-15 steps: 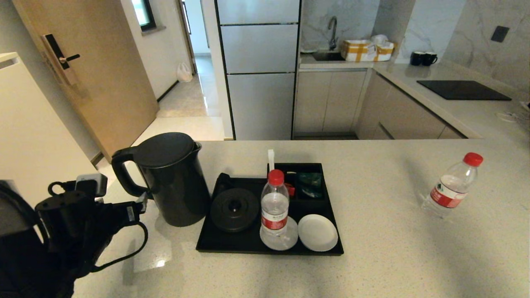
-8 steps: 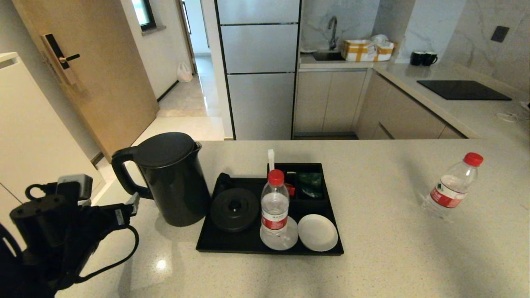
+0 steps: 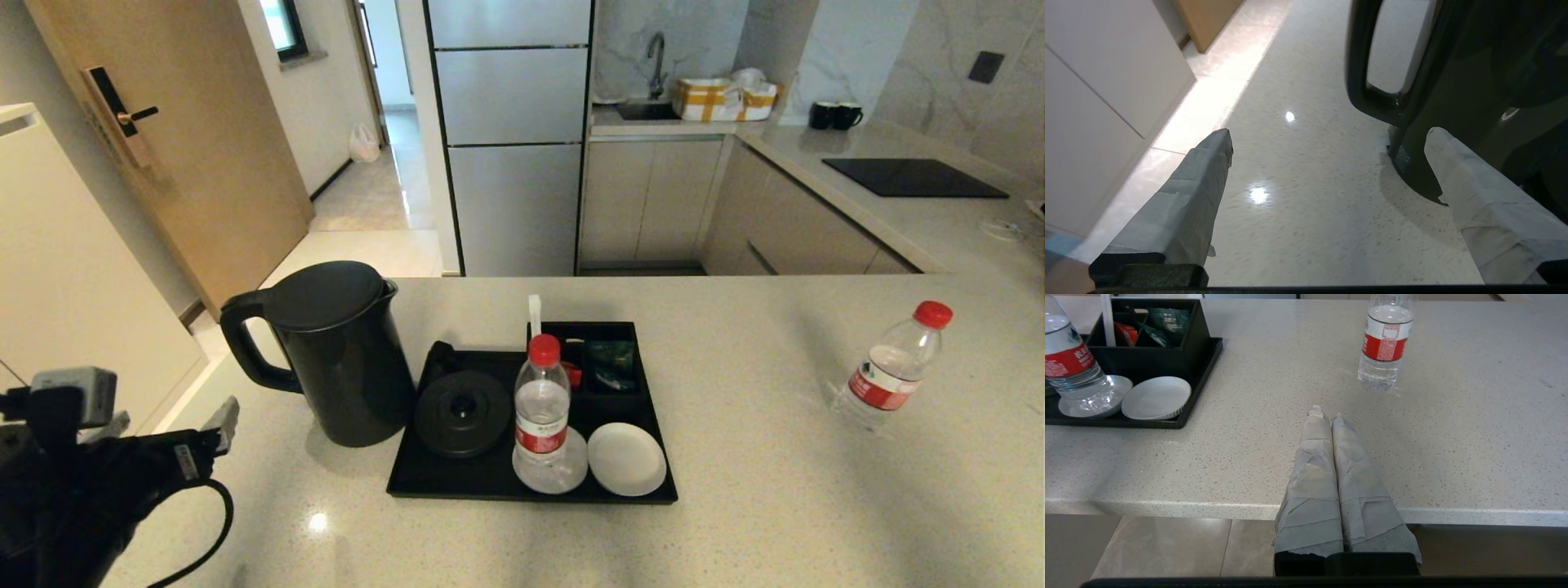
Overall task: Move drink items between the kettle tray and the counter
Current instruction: Return the kettle to its original position
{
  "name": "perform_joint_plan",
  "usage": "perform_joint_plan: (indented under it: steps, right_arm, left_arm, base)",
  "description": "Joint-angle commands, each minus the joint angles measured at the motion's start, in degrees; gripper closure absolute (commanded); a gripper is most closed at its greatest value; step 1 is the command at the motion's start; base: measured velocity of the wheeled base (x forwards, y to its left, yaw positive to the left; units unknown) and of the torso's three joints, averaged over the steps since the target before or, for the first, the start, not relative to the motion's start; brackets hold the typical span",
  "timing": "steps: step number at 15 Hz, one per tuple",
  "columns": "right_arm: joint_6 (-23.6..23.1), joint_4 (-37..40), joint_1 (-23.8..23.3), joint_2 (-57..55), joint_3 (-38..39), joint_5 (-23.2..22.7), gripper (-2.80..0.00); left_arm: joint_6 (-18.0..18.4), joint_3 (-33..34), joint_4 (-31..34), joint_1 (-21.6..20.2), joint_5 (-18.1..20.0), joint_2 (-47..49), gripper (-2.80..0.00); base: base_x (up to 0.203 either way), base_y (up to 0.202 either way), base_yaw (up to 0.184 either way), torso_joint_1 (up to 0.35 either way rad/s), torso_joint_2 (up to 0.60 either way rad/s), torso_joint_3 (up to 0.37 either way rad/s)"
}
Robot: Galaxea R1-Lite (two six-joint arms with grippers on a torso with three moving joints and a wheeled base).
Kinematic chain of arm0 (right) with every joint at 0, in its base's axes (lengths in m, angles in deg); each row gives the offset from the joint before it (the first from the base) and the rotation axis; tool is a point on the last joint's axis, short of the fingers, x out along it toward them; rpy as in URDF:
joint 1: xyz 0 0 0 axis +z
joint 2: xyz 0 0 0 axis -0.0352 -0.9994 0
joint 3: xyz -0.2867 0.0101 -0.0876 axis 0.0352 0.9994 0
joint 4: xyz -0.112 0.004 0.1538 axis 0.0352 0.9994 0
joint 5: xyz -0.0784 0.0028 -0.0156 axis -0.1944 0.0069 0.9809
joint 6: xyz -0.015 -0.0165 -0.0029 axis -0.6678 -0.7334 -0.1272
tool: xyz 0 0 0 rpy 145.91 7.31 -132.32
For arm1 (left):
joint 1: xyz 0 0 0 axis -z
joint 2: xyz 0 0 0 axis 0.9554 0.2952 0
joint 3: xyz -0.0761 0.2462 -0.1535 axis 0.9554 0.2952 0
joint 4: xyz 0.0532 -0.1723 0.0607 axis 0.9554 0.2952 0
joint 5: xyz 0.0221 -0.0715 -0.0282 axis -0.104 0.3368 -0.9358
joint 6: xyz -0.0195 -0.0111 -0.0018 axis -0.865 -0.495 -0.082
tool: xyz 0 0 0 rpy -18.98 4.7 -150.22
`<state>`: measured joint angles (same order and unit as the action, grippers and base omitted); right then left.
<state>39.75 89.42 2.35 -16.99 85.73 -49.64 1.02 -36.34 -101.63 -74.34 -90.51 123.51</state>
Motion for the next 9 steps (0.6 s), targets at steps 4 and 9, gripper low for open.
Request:
perform_joint_plan:
  steps: [4, 9]
  right_arm:
    - [-0.04, -0.04, 0.02, 0.09, 0.0, -0.04, 0.0]
    - [-0.04, -0.05, 0.02, 0.09, 0.0, -0.04, 0.0]
  left_arm:
    - [4.65, -0.5, 6.65, 0.01, -1.74, -15.4, 0.0]
    - [5.83, -17.19, 40.45, 0.05, -3.92, -35.38, 0.0]
  base:
    - [0.0, 0.0, 0.0, 0.0, 0.0, 0.0]
    - [0.0, 0.0, 0.0, 0.0, 0.0, 0.0]
